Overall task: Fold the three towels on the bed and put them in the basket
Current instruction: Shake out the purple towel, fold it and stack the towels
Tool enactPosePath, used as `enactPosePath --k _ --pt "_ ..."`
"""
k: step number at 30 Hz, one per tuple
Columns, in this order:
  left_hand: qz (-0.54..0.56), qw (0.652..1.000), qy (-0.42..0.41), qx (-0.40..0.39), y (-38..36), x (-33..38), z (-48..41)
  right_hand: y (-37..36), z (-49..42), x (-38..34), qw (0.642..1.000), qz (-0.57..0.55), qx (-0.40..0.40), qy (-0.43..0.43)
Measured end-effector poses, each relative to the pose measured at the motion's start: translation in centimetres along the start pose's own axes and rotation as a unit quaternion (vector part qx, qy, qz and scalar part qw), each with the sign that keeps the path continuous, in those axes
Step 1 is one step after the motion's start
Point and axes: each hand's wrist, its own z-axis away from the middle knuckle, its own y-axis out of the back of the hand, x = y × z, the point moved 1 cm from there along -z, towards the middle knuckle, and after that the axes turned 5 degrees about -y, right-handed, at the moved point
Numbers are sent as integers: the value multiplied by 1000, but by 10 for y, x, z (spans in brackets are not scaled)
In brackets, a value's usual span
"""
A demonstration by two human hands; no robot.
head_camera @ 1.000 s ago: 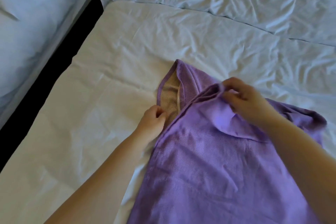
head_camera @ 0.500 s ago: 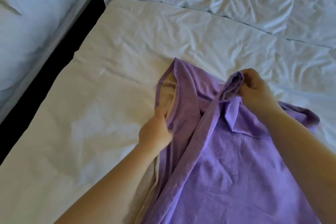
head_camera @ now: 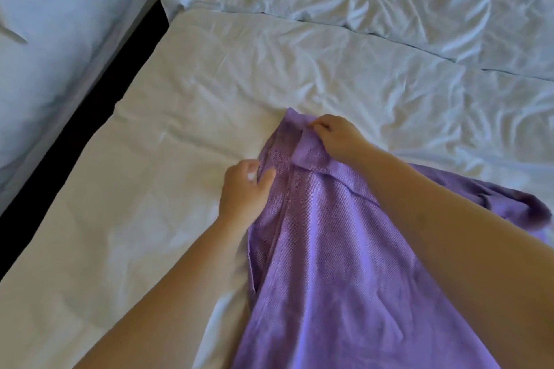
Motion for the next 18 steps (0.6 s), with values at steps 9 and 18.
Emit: enactPosePath --k 9,18 --pt "-332 862 -334 -186 -41 61 -54 63 66 81 998 -2 -58 19" --pt "-101 979 -170 -54 -28 88 -112 117 113 165 967 249 -61 5"
